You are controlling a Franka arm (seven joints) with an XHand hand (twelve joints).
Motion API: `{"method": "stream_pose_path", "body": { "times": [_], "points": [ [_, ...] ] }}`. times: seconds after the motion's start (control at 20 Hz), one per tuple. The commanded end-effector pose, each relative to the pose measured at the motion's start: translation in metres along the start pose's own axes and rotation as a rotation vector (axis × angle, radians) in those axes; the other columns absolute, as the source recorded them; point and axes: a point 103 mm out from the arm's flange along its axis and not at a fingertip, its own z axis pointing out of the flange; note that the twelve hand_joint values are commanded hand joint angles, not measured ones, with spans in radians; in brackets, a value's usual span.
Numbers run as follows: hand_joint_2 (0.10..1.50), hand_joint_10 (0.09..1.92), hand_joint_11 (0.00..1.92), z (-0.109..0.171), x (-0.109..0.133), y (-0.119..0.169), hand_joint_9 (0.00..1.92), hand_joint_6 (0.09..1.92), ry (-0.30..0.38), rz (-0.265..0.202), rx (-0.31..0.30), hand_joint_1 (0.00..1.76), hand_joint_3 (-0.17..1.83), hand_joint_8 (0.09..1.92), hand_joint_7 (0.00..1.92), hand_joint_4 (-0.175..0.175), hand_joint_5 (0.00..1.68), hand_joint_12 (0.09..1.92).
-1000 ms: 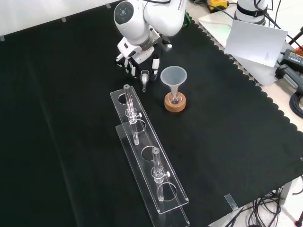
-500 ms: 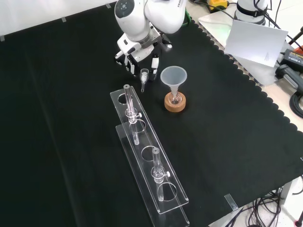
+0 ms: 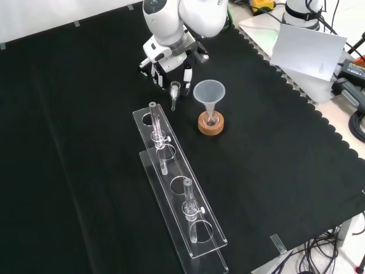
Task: Pick up the weighing funnel.
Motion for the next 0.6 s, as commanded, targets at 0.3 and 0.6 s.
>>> {"method": "stream_pose_path", "body": {
  "times": [0.3, 0.6],
  "points": [
    [0.78, 0.22, 0.07, -0.0024, -0.0055, -0.0002, 1.07, 0.33, 0.016, 0.014, -0.011, 1.12, 0.34, 0.1, 1.57, 0.175, 1.39, 1.59],
    [0.78, 0.21, 0.07, -0.0052, -0.0064, 0.0007, 1.07, 0.32, 0.019, 0.015, -0.014, 1.12, 0.34, 0.1, 1.58, 0.175, 1.39, 1.59]
  ]
}}
